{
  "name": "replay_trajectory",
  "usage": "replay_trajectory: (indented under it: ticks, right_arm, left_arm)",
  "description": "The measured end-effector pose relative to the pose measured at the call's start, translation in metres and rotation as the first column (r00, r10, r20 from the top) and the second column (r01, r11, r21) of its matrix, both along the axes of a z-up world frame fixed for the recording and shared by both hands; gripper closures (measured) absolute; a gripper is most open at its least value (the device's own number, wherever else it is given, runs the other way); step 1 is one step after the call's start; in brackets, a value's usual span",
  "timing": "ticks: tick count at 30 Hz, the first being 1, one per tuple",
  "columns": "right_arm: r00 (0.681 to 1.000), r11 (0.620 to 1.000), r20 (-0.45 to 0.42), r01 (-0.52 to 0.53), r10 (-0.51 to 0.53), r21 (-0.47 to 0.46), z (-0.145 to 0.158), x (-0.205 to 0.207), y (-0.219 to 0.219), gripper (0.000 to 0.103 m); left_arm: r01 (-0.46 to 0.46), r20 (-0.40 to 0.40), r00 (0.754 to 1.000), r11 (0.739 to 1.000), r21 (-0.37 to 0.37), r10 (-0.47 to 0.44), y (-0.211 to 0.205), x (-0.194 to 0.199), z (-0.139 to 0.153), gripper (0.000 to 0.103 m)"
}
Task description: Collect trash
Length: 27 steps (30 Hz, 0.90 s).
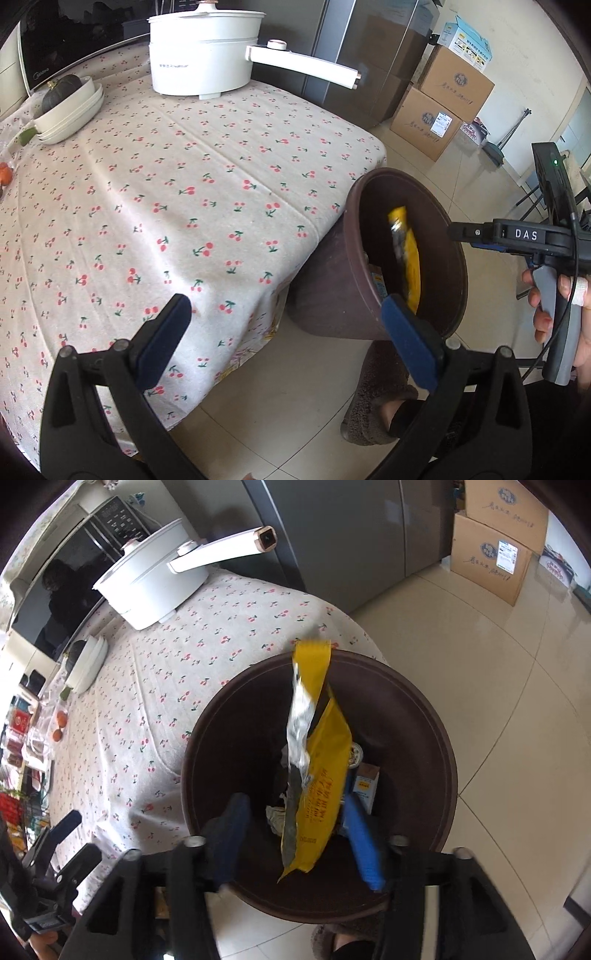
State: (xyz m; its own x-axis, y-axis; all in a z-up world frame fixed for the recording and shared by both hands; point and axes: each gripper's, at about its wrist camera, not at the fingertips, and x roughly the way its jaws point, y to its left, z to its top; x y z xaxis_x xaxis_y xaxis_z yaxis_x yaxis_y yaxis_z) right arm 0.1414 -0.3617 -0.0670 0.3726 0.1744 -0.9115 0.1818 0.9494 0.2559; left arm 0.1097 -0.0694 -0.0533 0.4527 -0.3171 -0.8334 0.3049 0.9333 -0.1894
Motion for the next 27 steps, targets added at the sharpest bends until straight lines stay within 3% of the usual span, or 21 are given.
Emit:
replay_trajectory:
  ticks: [6, 14, 19, 27]
  right_arm:
    - [1.0, 1.0, 0.003, -0.002, 0.002, 0.027, 0.005, -0.002, 0.014, 0.023]
    - [0.999, 0.999, 0.026, -0.03, 0.029, 0.037, 0.017, -0.017, 0.036, 0.021]
    - [0.994, 0.998, 0.097, -0.057, 0.057, -0.004, 0.038, -0.034, 0.051, 0.02]
    - [0.969, 0.993, 0.22, -0.096, 0.109, -0.069, 0.062, -0.074, 0.077, 0.012]
  left_arm:
    - [-0.011, 0.006, 1.0, 0.999, 0.03, 0.011, 0.019, -0.007, 0.002, 0.001]
    - [-0.036, 0.035, 0.999, 0.999, 0.006, 0.036, 0.036, -0.018, 0.015, 0.001]
    - [-0.069, 0.065, 0.995, 0.997, -0.017, 0.07, 0.042, -0.029, 0.028, 0.001]
    - [-0.208, 0.079, 0.975, 0.978, -0.014, 0.208, 0.058, -0.061, 0.039, 0.001]
